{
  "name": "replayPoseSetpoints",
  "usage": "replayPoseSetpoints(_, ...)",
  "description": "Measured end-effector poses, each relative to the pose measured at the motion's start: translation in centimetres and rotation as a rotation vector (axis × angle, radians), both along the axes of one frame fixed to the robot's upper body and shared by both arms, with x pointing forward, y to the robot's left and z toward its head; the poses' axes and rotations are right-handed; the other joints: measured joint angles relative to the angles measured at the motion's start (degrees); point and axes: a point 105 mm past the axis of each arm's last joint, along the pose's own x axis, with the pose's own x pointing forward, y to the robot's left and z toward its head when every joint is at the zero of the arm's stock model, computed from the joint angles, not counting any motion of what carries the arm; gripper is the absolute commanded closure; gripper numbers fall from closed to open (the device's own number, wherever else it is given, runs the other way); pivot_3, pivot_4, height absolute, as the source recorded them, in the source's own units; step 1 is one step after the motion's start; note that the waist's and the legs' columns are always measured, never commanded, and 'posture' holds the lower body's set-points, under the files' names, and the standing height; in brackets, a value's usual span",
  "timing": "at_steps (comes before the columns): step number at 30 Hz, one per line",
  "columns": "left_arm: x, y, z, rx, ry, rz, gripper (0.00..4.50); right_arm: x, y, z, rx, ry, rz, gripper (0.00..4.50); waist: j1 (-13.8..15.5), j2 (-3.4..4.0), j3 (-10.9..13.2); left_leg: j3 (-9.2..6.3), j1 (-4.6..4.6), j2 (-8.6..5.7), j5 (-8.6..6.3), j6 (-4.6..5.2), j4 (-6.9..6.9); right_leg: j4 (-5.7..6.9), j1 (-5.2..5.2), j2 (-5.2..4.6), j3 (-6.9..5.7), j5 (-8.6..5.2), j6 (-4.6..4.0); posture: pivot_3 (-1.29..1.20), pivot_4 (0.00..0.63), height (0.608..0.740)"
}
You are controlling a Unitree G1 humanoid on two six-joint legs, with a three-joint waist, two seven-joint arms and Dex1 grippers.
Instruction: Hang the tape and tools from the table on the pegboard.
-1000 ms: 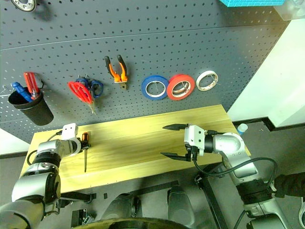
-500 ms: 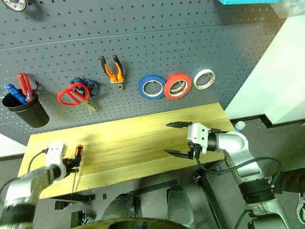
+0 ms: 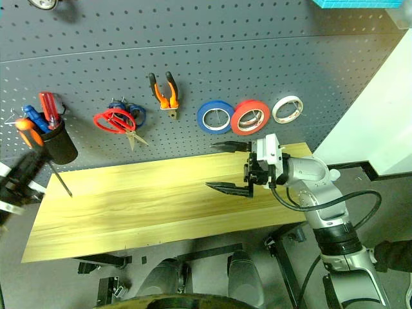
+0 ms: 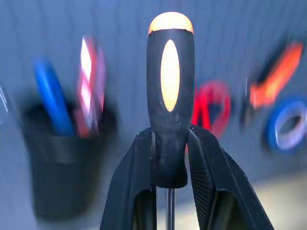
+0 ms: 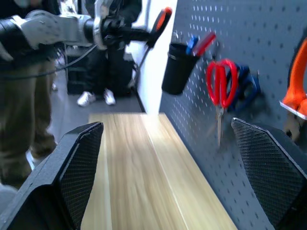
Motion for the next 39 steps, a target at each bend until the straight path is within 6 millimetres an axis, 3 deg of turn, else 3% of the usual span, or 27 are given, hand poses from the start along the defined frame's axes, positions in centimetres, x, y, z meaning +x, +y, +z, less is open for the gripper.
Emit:
replayPoseSetpoints(7,0.5,0.6,9.6,0.087,-0.386,0.062,3.93,0.2,0.4,0.3,0.031,0.012,-0.006,0.0,-0.44,-0.06,-0.04,0.04,0.02,0.0,0.0,0.0,-0.06,0.02,-0.06,0.02,-0.01,0.08,0.12,0.01,0.078,0.738)
replayPoseSetpoints(10,1.2,1.6,10.8,0.134,-0.449,0.131,3.93,0.2,0.4,0.2,0.036,0.014,-0.012,0.0,-0.38,-0.04,-0.05,0.06,0.02,0.0,0.01,-0.01,-0.09,0.0,-0.07,0.02,0.0,0.08,0.12,0.0,0.075,0.738)
replayPoseSetpoints(17,4.9,3.9,6.5,0.166,-0.299,0.193,3.93,0.3,0.3,-0.1,0.039,0.022,-0.033,0.0,-0.41,-0.08,-0.08,0.06,-0.03,0.0,0.01,0.0,-0.08,0.0,-0.11,0.02,0.0,0.09,0.12,-0.02,0.071,0.738)
replayPoseSetpoints(23,6.6,2.9,3.4,0.189,-0.213,0.143,3.93,0.3,0.1,-0.2,0.04,0.015,-0.055,0.0,-0.43,-0.11,-0.1,0.06,-0.04,0.0,0.01,0.0,-0.08,0.01,-0.13,0.02,0.0,0.1,0.13,-0.03,0.068,0.738)
replayPoseSetpoints(33,6.8,2.8,1.8,0.176,-0.154,0.14,0.7,0.4,-0.1,-0.3,0.036,0.007,-0.069,0.0,-0.52,-0.12,-0.11,0.07,-0.04,0.01,0.01,0.0,-0.07,0.05,-0.17,0.02,0.02,0.1,0.13,-0.02,0.075,0.738)
replayPoseSetpoints(39,5.2,3.4,1.4,0.168,-0.142,0.155,0.7,0.3,-0.3,-0.6,0.024,0.009,-0.072,0.0,-0.64,-0.12,-0.1,0.07,-0.04,0.02,0.0,0.0,-0.08,0.06,-0.2,0.02,0.02,0.1,0.13,-0.02,0.08,0.738)
